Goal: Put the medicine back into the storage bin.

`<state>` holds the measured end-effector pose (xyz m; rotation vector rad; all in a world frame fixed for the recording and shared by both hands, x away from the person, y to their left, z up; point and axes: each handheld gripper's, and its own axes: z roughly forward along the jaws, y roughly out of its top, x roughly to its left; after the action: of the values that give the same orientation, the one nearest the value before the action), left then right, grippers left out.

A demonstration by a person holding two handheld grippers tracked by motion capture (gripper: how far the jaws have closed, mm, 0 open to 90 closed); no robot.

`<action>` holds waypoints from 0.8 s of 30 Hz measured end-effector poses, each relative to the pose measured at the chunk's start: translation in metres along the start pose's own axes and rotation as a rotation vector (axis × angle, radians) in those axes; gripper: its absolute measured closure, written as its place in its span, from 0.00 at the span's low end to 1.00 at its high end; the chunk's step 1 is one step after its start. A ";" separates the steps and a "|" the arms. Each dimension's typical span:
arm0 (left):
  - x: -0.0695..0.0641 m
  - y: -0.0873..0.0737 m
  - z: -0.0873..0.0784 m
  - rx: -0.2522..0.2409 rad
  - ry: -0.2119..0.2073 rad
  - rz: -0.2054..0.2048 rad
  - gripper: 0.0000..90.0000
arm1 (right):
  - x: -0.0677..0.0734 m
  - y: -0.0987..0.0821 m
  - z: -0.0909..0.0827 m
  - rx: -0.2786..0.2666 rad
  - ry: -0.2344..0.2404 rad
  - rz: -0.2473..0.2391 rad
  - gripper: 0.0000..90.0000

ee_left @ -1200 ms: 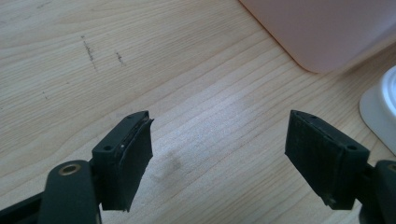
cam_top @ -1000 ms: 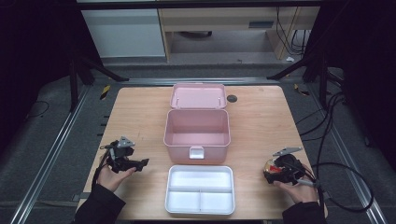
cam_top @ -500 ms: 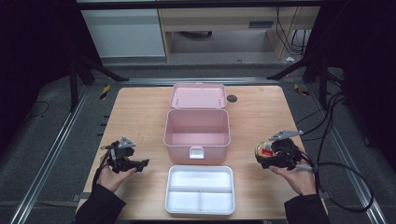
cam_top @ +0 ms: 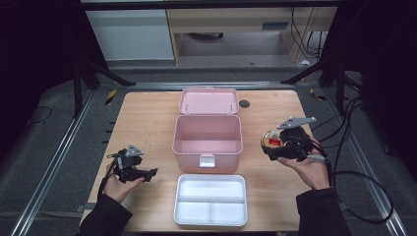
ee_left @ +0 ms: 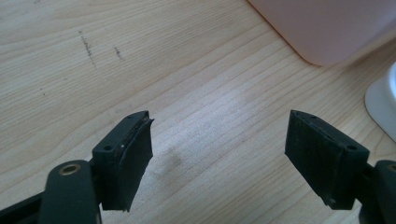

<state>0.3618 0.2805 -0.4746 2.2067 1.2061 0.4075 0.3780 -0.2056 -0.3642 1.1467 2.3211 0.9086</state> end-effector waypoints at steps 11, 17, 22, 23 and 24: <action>-0.001 0.000 0.002 0.007 0.001 0.009 0.25 | 0.007 0.041 -0.004 -0.037 0.016 -0.059 0.23; -0.002 0.000 0.003 0.011 -0.002 0.013 0.25 | 0.013 0.060 0.000 -0.053 0.028 -0.072 0.23; -0.003 0.001 0.004 0.019 -0.005 0.017 0.25 | 0.019 0.072 0.006 -0.053 0.048 -0.090 0.23; -0.003 0.001 0.004 0.017 -0.006 0.014 0.25 | 0.022 0.079 0.009 -0.047 0.052 -0.100 0.23; -0.003 0.001 0.004 0.018 -0.006 0.015 0.25 | 0.023 0.083 0.011 -0.046 0.057 -0.106 0.23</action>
<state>0.3626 0.2761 -0.4774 2.2315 1.1955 0.3969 0.4165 -0.1453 -0.3154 0.9815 2.3681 0.9622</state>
